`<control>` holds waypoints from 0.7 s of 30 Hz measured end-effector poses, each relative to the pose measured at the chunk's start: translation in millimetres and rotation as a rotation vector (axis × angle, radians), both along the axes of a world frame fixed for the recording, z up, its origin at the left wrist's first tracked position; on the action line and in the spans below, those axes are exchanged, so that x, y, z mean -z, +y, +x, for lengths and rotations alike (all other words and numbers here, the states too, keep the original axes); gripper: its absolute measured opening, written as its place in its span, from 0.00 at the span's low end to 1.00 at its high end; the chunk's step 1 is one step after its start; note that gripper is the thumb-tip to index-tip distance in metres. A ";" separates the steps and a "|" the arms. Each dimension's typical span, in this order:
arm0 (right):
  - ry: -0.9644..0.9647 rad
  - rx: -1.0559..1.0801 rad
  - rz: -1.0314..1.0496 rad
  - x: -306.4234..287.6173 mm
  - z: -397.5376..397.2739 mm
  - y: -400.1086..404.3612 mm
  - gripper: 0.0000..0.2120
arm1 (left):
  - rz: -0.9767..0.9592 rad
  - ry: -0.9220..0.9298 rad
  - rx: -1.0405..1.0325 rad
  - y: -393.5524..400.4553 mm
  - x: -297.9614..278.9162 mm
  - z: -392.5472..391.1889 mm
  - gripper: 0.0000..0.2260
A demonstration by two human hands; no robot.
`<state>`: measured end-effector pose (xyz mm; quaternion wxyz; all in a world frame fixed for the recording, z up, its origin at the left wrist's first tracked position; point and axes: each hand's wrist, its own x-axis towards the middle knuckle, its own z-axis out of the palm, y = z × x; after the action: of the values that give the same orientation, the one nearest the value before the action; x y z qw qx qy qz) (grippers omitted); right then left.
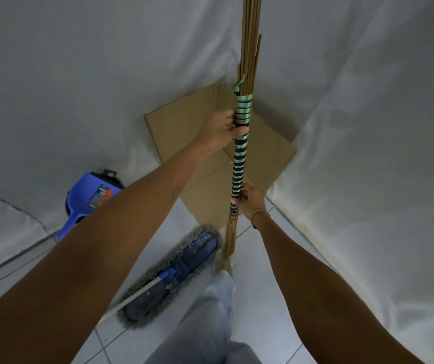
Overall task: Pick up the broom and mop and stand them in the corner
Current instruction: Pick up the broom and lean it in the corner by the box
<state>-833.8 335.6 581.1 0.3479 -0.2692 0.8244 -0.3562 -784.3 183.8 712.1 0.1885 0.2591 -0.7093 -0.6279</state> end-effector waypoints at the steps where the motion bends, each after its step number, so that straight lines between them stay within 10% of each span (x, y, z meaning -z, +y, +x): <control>1: 0.006 -0.014 0.003 3.1 -11.6 -9.9 0.19 | -0.010 0.001 -0.002 -9.4 3.0 -9.6 0.16; 21: -0.044 -0.130 0.043 41.4 -260.6 -275.3 0.18 | -0.098 -0.116 -0.204 -249.3 32.6 -247.0 0.18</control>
<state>-1094.4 60.3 539.6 0.3943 -0.3068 0.8047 -0.3207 -1031.3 -65.4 679.5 0.2224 0.3562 -0.7187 -0.5542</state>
